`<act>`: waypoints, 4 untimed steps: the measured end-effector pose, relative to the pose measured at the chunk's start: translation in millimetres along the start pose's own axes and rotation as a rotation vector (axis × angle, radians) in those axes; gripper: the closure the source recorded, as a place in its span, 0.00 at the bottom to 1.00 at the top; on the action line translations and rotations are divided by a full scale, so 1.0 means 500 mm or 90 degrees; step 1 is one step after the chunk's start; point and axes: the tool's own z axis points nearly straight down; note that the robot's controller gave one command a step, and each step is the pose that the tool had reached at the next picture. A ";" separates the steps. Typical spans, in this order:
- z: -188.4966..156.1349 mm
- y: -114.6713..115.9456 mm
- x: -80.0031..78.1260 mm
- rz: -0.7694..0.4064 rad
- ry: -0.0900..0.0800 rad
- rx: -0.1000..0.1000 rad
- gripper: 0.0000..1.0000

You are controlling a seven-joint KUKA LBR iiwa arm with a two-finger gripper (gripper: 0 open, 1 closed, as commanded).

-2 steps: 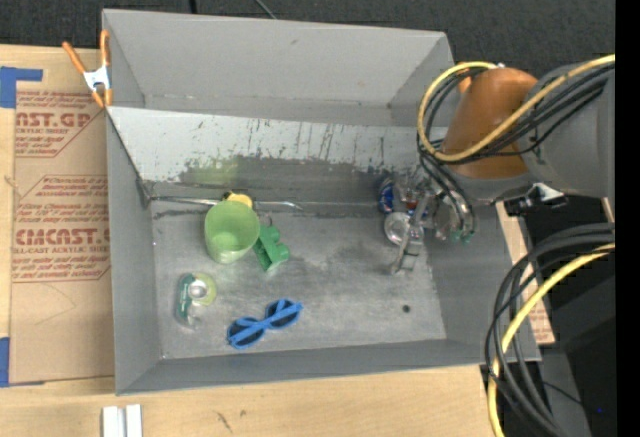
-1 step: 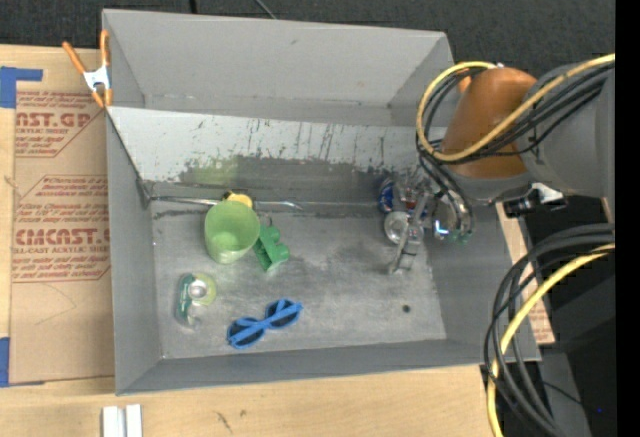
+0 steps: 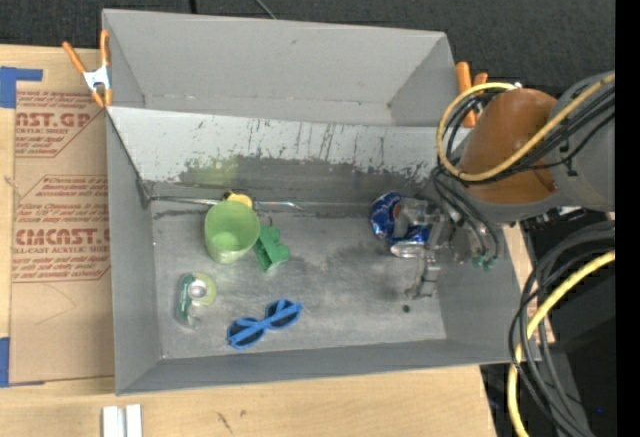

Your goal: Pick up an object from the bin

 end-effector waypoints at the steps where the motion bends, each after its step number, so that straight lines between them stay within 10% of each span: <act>1: 0.040 0.019 -0.089 0.110 0.006 0.001 0.00; 2: 0.040 0.031 -0.083 0.329 0.001 0.000 0.00; 3: 0.029 0.023 -0.095 0.330 -0.015 0.001 1.00; 4: 0.052 -0.035 0.048 0.142 -0.004 0.000 1.00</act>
Offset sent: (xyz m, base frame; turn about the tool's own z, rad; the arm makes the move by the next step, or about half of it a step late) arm 0.0443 0.0083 -0.0279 0.1722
